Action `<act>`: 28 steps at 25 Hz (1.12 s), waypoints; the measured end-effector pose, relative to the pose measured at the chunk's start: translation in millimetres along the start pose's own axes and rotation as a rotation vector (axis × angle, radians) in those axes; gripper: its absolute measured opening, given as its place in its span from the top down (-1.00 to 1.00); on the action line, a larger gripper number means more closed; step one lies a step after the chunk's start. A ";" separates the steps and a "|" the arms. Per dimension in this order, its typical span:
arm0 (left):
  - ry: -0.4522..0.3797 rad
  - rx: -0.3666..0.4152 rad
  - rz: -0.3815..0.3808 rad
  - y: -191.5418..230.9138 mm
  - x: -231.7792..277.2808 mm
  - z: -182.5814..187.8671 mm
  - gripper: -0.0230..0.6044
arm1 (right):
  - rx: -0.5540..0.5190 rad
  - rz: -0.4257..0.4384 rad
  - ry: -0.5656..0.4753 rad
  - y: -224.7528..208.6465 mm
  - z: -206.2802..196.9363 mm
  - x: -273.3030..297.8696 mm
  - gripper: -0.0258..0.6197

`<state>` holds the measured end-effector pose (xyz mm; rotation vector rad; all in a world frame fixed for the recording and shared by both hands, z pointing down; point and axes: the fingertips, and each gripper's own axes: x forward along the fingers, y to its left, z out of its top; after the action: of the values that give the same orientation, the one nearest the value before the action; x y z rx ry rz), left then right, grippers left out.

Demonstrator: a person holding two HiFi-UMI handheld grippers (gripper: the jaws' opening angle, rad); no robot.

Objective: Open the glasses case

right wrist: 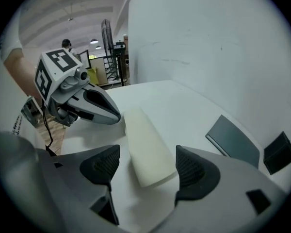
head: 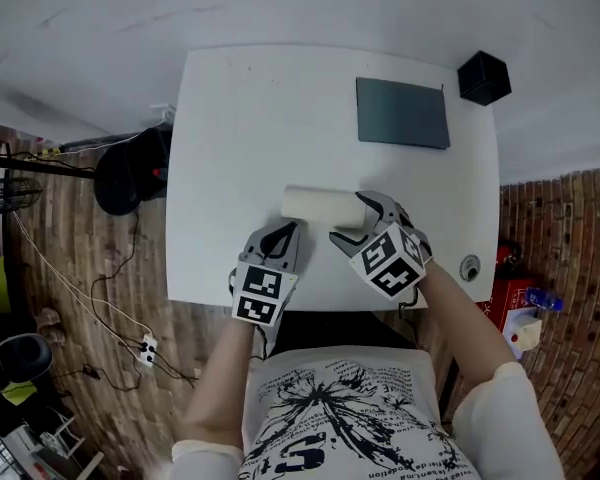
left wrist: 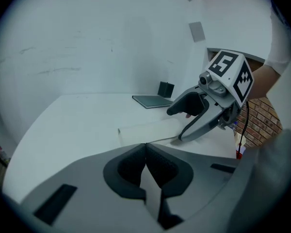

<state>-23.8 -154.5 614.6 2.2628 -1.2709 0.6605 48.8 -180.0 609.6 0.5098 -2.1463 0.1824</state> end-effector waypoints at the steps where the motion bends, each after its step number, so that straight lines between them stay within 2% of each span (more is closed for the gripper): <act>1: 0.007 -0.014 0.003 0.4 1.9 -1.2 0.88 | -0.018 0.004 0.008 0.7 -0.9 1.5 -0.24; 7: 0.047 -0.065 0.028 7.1 11.1 -7.1 0.88 | -0.101 -0.011 0.048 -0.8 -7.2 14.6 -0.18; 10: 0.064 -0.069 0.033 8.6 14.1 -8.3 0.88 | -0.135 -0.035 0.061 -4.8 -8.5 19.1 -0.07; 19: 0.081 -0.111 0.008 9.1 15.0 -9.0 0.88 | -0.162 -0.006 0.077 -4.3 -6.5 18.7 -0.04; 28: 0.081 -0.115 0.010 9.2 14.9 -9.7 0.88 | -0.182 0.013 0.052 -5.9 6.2 8.7 0.17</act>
<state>-26.8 -162.7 632.6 2.1171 -1.2492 0.6584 42.2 -189.9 612.6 0.3819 -2.0917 0.0072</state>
